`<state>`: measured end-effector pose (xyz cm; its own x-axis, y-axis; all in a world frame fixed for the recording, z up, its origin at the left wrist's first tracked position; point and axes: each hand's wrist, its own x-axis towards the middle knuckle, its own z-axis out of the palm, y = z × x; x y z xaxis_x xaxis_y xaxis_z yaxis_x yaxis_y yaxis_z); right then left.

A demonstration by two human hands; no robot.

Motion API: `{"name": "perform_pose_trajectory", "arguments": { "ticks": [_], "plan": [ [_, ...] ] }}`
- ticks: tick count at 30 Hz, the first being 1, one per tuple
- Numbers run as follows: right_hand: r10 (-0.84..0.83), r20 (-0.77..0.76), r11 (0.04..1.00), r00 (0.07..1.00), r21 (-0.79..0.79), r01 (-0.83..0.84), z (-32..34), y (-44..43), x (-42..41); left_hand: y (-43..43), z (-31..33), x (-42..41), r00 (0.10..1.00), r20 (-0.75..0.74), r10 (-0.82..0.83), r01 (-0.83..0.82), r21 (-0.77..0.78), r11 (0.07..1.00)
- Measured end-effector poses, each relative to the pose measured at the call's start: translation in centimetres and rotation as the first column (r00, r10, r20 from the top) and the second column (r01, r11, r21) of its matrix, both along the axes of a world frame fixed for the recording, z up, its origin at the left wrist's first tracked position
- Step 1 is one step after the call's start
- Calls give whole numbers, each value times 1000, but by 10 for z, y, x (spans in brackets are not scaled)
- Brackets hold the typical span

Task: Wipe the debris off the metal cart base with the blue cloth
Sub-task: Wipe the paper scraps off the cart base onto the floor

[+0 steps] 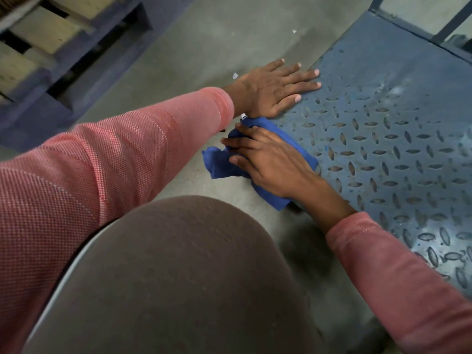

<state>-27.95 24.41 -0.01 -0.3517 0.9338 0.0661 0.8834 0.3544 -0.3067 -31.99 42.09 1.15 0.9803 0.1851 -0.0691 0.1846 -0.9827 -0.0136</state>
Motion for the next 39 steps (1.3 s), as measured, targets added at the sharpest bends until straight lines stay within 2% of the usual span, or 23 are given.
{"name": "perform_pose_trajectory", "arguments": {
  "ticks": [5,13,16,19,21,24,28,31,33,35,37,39],
  "plan": [
    [-33,-182,998,983,-62,23,0,-25,13,-2,-4,-2,999,27,31,-31,8,999],
    [9,-58,999,998,39,-7,-1,11,-7,-1,2,-3,999,-22,34,-34,-26,999],
    [44,-100,999,994,-21,-47,1,-9,7,-4,0,-4,999,-7,36,-36,7,999],
    [0,-188,999,982,-49,-9,2,-48,35,-3,0,-14,997,5,77,-77,-24,997],
    [-53,-250,999,967,-20,50,0,-72,57,-7,-1,-28,987,-9,158,-158,-84,984],
    [-210,-270,971,940,53,232,-3,-85,88,-34,-8,-58,941,-10,338,-332,-210,919],
    [-465,-327,856,823,70,512,-13,-61,116,-112,-26,-94,838,149,524,-463,-314,829],
    [-601,-298,764,742,58,642,-14,-34,129,-166,-36,-99,716,254,651,-545,-380,748],
    [-666,-214,731,715,3,682,-9,-20,119,-185,-41,-96,663,281,694,-572,-408,711],
    [-579,-177,812,796,-44,582,-5,-15,96,-191,-44,-93,642,311,701,-572,-415,708],
    [-372,-175,926,912,-10,376,-9,-13,79,-189,-47,-92,644,335,687,-560,-406,722],
    [-258,-180,964,949,24,266,-9,0,88,-186,-48,-94,653,346,674,-554,-388,736]
  ]
}}
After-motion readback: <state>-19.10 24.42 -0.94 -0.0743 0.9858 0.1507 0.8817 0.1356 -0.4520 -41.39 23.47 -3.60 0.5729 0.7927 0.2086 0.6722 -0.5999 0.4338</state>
